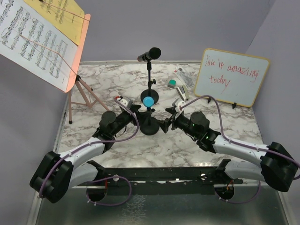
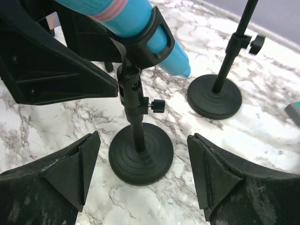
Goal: Pack up the instrument practice props
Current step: Adjust the microphone stand at the center of the board.
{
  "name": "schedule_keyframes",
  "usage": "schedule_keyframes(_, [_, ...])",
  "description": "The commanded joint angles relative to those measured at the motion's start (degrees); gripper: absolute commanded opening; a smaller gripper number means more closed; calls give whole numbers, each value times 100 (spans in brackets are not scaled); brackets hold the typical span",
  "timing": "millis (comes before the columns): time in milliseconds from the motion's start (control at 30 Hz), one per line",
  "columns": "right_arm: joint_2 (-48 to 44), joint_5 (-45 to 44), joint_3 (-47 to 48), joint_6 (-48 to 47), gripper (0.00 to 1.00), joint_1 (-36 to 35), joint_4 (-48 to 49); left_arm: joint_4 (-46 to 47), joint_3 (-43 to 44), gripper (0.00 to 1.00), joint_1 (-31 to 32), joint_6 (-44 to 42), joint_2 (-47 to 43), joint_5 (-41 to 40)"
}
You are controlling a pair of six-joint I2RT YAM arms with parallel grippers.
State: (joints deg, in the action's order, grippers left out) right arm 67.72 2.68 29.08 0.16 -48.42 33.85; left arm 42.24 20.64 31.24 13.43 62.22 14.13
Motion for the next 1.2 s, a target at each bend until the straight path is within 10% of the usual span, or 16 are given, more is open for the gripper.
schedule_keyframes(0, [-481,65,-62,-807,82,-35,-500,563,211,69,-4,133,220,409])
schedule_keyframes(533, [-945,893,1282,-875,82,-28,-1461,1585,89,67,0,245,840,398])
schedule_keyframes(1167, [-788,638,2157,221,82,-32,-2370,1709,-328,15,1283,187,571,-2952])
